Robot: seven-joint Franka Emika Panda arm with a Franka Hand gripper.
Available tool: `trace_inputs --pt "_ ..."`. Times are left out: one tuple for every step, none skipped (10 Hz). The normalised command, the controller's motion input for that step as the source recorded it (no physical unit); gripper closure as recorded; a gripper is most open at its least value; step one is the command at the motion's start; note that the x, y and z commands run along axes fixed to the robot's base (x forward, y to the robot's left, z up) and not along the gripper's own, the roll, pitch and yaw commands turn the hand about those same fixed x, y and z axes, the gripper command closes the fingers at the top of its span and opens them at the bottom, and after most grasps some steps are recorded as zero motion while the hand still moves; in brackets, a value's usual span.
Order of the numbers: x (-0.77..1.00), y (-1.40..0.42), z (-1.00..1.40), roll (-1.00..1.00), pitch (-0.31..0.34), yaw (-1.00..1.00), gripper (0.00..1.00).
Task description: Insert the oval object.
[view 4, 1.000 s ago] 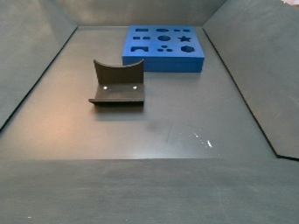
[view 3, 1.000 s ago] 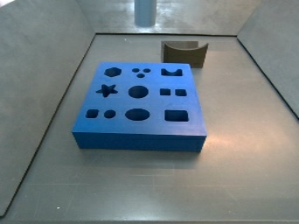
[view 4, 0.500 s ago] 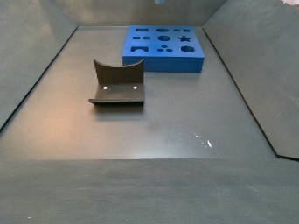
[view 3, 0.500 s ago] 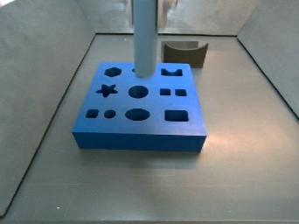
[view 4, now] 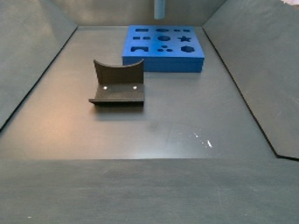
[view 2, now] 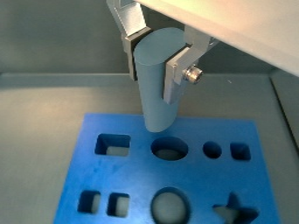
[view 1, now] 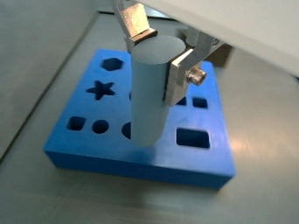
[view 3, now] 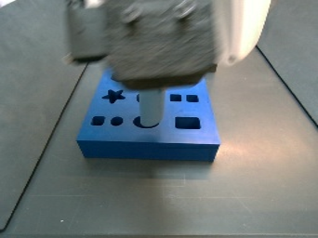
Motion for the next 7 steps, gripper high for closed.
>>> trace_inputs --pt "0.00 0.00 -0.12 0.00 -0.033 -1.00 1.00" --pt "0.00 0.00 -0.11 0.00 -0.034 -1.00 1.00" --pt "0.00 0.00 -0.11 0.00 -0.036 -1.00 1.00" --pt "0.00 0.00 -0.11 0.00 -0.036 -1.00 1.00" --pt "0.00 0.00 -0.09 0.00 -0.050 -1.00 1.00" --pt "0.00 0.00 -0.07 0.00 -0.057 -1.00 1.00" --pt "0.00 0.00 -0.07 0.00 -0.056 -1.00 1.00"
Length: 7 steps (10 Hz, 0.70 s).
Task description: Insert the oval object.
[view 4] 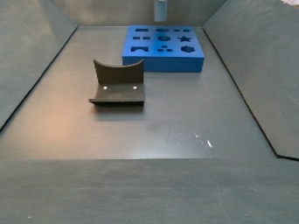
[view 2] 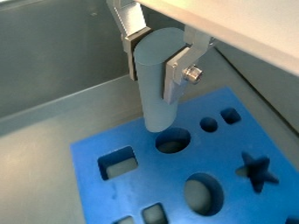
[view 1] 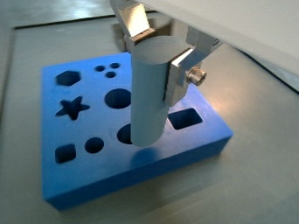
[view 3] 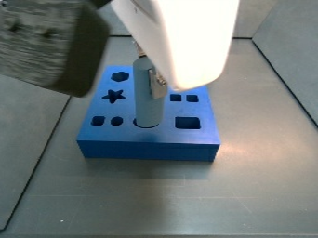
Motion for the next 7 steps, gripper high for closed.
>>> trace_inputs --pt "0.00 0.00 -0.10 0.00 -0.046 -1.00 1.00" --pt "0.00 0.00 -0.13 -0.04 -0.043 -1.00 1.00" --pt "0.00 0.00 -0.14 -0.05 -0.047 -1.00 1.00" --pt "-0.03 0.00 -0.23 -0.02 0.000 -1.00 1.00" --pt "-0.02 0.00 -0.25 -0.05 0.000 -1.00 1.00" --pt "0.00 0.00 -0.23 -0.11 -0.026 -0.93 1.00" --pt "-0.18 0.46 -0.13 -0.27 -0.129 -0.27 1.00"
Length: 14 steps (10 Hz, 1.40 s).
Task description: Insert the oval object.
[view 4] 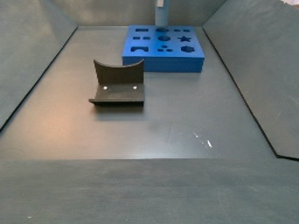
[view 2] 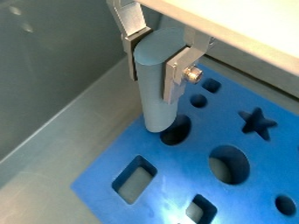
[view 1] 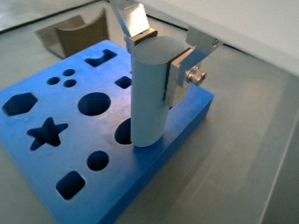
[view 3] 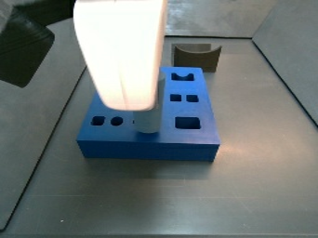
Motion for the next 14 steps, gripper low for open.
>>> trace_inputs --pt "-0.19 0.52 -0.14 -0.21 -0.130 -0.24 1.00" --pt "-0.21 0.52 -0.13 -0.21 -0.130 -0.24 1.00" --pt "-0.32 0.17 -0.26 -0.25 -0.184 -0.12 1.00" --pt "-0.22 0.00 -0.25 -0.28 -0.127 0.00 1.00" --pt "-0.01 -0.17 -0.26 -0.27 -0.107 0.00 1.00" --pt "0.31 -0.21 -0.33 -0.10 0.000 0.00 1.00" --pt "0.57 0.00 -0.33 0.00 0.077 0.02 1.00" --pt "0.29 0.18 -0.27 0.08 0.061 0.00 1.00" --pt "0.00 0.23 -0.23 0.01 0.000 0.00 1.00" --pt "-0.18 0.17 -0.19 0.00 -0.059 0.00 1.00" --pt "-0.25 0.09 -0.22 -0.04 -0.090 0.00 1.00" --pt "-0.24 0.00 -0.22 -0.09 -0.096 0.04 1.00" --pt "0.00 -0.11 -0.20 -0.17 -0.027 0.00 1.00" --pt "0.28 -0.15 -0.22 -0.11 0.000 0.00 1.00"
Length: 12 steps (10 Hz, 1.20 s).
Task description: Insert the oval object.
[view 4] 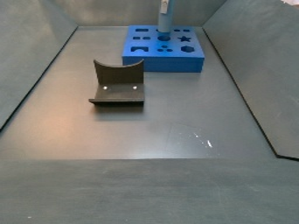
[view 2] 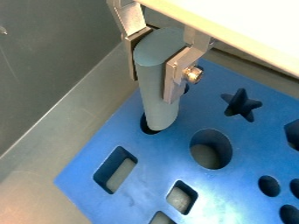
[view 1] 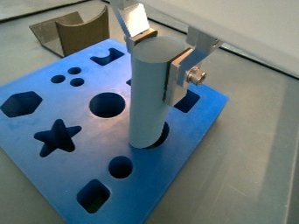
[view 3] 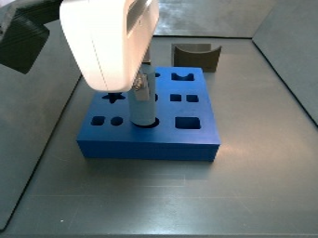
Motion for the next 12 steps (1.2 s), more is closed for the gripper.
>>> trace_inputs --pt "0.39 -0.07 -0.19 -0.05 0.027 0.00 1.00" --pt "0.36 0.00 -0.19 -0.03 0.046 0.00 1.00" --pt "0.24 0.00 -0.21 0.00 0.021 0.00 1.00" --pt "0.01 0.00 -0.30 -0.03 -0.020 0.00 1.00" --pt "0.00 0.00 -0.47 0.00 -0.099 0.00 1.00" --pt "0.03 -0.02 -0.46 0.00 -0.091 0.00 1.00" --pt "0.01 -0.05 -0.45 0.00 -0.111 0.00 1.00" --pt "0.00 -0.03 -0.47 0.00 -0.174 0.03 1.00" --pt "0.00 -0.12 -0.27 0.00 -0.127 0.07 1.00" --pt "0.00 -0.05 -0.20 0.00 -0.100 0.03 1.00" --pt "0.00 0.00 -0.23 -0.05 -0.087 0.00 1.00" --pt "0.00 -0.04 0.00 0.03 0.000 0.00 1.00"
